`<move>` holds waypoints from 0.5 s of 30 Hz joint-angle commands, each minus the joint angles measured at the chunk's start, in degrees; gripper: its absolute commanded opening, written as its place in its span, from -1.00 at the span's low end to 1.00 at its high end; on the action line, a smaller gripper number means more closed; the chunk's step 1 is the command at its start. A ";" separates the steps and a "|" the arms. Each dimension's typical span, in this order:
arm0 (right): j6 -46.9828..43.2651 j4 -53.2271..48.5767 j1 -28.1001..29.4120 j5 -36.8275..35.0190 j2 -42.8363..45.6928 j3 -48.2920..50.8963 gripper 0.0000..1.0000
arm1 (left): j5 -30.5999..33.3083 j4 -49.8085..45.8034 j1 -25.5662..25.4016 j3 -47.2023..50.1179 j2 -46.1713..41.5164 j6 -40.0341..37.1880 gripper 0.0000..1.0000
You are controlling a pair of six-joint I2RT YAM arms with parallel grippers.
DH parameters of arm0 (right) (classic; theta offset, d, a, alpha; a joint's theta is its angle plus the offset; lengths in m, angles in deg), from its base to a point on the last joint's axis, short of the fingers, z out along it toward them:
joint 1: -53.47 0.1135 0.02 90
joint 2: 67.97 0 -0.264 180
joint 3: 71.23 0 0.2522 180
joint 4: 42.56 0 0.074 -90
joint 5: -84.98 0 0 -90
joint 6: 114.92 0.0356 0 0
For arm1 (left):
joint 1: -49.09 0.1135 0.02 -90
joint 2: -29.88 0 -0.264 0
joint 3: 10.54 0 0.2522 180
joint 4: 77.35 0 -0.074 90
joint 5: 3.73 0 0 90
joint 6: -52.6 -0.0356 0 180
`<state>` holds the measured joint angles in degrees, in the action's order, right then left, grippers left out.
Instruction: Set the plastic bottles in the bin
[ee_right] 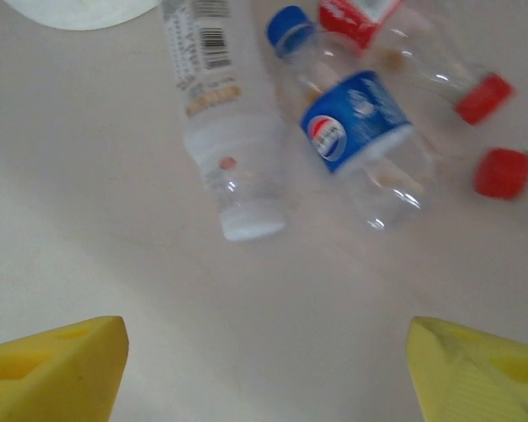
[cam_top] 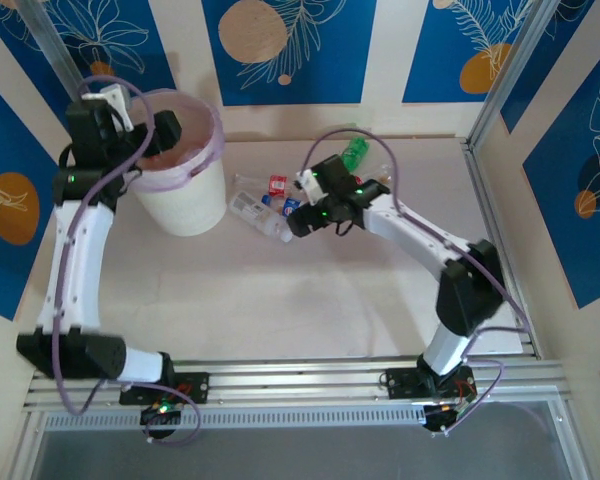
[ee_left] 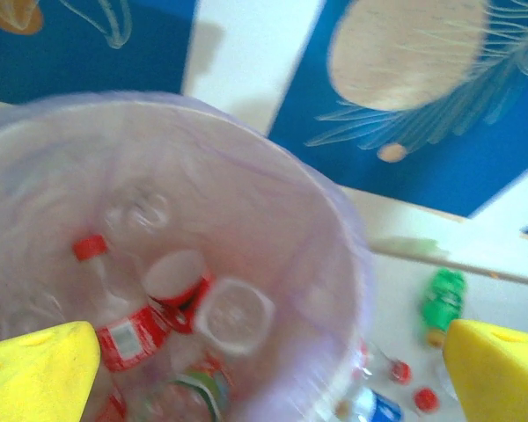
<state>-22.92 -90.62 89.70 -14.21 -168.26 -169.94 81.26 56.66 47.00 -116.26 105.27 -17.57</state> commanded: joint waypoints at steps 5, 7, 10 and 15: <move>-3.19 -6.74 1.30 3.28 -16.97 -17.55 0.60 | 4.75 -6.78 -14.60 17.09 -16.64 3.79 1.00; -3.32 -6.05 1.46 3.96 -20.08 -20.20 0.60 | 4.03 -6.84 -15.30 21.60 -20.03 6.60 1.00; -1.74 -6.89 1.56 4.85 -25.08 -25.13 0.56 | 4.75 -6.75 -15.84 28.55 -24.56 11.01 1.00; 0.05 -8.64 2.35 4.79 -32.16 -31.98 0.55 | 3.27 -2.05 -16.14 40.01 -29.08 17.26 1.00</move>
<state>-24.23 -96.50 91.34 -11.00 -197.64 -198.39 84.89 52.11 31.42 -80.27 77.58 -5.77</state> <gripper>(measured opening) 0.775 0.998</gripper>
